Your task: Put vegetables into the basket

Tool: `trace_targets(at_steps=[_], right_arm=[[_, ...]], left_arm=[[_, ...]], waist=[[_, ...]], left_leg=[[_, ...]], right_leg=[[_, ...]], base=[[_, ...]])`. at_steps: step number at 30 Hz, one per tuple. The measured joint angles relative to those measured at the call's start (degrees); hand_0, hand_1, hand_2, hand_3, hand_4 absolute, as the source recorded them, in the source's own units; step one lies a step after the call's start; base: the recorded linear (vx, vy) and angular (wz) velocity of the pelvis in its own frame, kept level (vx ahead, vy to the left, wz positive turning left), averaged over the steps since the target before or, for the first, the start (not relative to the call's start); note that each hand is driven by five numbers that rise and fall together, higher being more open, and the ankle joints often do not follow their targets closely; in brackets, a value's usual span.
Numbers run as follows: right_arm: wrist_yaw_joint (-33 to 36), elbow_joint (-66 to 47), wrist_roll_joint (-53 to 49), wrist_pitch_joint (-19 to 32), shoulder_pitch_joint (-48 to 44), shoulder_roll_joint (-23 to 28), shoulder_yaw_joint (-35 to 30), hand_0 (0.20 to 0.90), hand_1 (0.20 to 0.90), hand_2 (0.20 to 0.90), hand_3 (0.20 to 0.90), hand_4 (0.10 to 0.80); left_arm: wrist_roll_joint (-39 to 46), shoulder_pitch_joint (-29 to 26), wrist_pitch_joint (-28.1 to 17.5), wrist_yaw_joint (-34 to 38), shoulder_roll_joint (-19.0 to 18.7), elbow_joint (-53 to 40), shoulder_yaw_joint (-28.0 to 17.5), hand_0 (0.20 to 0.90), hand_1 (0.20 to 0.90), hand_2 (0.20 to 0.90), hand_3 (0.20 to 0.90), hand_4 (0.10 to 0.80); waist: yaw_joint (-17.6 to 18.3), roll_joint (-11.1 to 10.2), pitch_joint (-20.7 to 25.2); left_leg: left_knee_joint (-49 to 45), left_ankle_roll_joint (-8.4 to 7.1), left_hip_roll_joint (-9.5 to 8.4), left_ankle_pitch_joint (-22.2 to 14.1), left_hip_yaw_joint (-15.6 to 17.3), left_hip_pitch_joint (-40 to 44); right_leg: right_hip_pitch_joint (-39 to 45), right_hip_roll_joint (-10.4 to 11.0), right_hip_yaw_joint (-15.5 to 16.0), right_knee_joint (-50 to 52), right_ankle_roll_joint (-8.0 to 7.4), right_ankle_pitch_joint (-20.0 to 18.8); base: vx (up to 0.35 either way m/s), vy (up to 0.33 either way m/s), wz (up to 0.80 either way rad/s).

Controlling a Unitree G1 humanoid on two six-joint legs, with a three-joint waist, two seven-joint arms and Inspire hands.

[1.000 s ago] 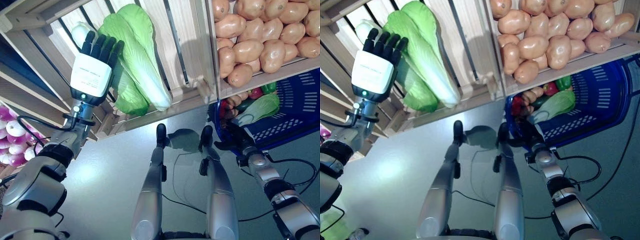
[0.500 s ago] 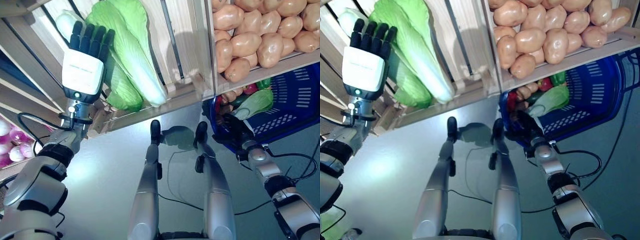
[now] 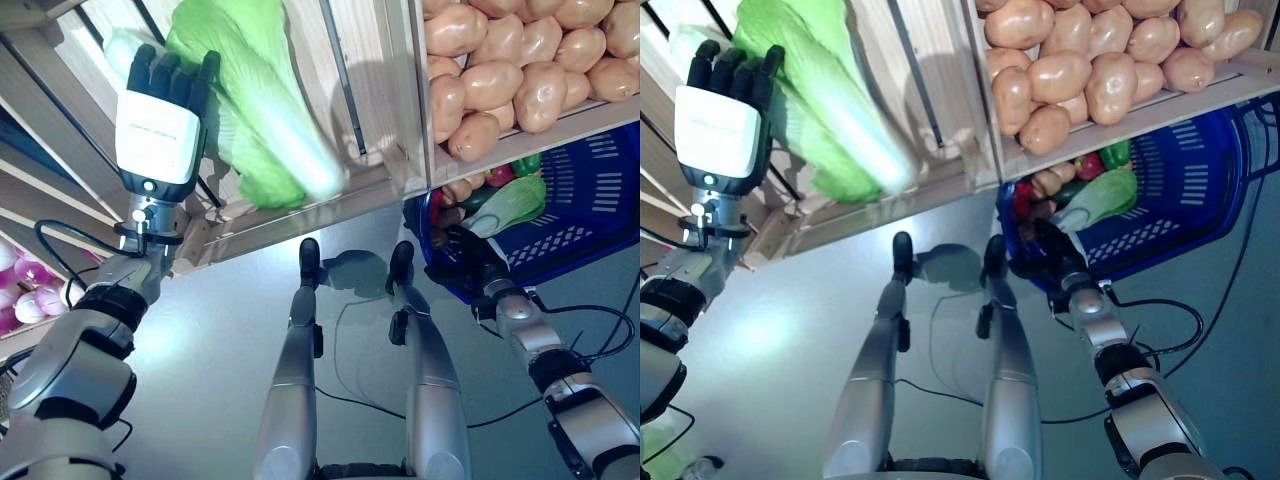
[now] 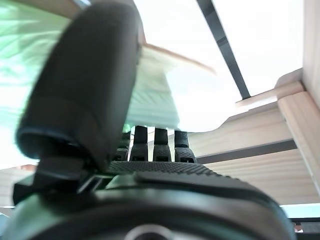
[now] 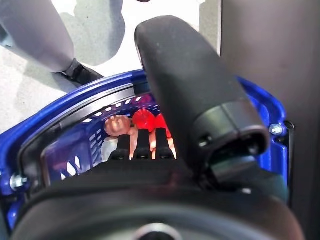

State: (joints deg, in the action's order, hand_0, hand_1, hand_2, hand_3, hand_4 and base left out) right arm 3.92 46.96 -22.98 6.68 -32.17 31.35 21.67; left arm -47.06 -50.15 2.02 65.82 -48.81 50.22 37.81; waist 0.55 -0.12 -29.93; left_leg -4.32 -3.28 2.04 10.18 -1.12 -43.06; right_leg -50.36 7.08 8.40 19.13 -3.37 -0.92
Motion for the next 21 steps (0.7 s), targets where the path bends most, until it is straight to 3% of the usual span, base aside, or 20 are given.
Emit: trace_targets(at_steps=[16,21], right_arm=[[1.4,0.0,0.0,0.0,0.1,-0.5,1.7,0.9,0.9,0.9,0.9,0.8],[3.0,0.0,0.0,0.0,0.6,-2.0,1.7,0.9,0.9,0.9,0.9,0.8]], left_arm=[[1.2,0.5,-4.4,-0.1,0.8,1.4,0.1,0.3,0.3,0.3,0.3,0.4],[1.3,1.6,-5.5,-0.2,0.8,-2.5,-0.1,0.3,0.3,0.3,0.3,0.4]], waist=[[0.1,0.0,0.0],[-0.4,0.0,0.0]], left_leg=[[0.0,-0.05,0.07,0.1,0.0,2.1],[0.0,-0.16,0.13,0.2,-0.2,2.3]], right_leg=[[2.1,-0.1,0.1,0.0,0.4,-0.3],[2.4,-0.1,0.5,0.0,0.44,-0.3]], base=[[0.009,-0.024,0.0],[0.013,-0.086,0.02]])
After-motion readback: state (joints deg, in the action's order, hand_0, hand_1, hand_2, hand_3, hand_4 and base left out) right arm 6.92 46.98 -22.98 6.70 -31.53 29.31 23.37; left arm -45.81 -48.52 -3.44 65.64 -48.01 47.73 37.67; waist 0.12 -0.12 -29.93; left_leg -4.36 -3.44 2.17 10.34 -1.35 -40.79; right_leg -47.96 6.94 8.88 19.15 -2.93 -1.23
